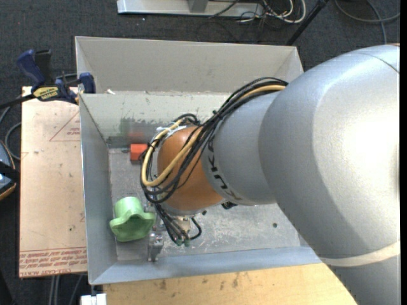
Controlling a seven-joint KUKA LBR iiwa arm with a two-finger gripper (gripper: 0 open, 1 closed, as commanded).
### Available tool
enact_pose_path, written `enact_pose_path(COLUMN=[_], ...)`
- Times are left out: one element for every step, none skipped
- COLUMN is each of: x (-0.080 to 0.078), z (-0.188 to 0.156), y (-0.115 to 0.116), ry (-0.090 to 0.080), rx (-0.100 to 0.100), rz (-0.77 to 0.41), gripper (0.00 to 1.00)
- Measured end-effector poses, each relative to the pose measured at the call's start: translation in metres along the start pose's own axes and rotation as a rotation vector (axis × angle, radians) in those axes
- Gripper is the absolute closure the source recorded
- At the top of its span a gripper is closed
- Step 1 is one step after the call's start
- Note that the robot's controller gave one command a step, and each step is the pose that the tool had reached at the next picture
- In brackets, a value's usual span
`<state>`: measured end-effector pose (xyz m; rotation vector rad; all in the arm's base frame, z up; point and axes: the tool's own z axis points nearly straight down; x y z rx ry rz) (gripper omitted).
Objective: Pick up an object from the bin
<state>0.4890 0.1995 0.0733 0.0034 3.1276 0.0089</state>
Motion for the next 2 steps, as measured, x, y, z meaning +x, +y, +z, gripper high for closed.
enact_pose_path(x=[0.002,-0.002], z=[-0.002,-0.142], y=[0.001,0.008], ry=[0.010,0.006], rx=[0.001,0.002], rz=[-0.003,-0.002], gripper=[1.00,1.00])
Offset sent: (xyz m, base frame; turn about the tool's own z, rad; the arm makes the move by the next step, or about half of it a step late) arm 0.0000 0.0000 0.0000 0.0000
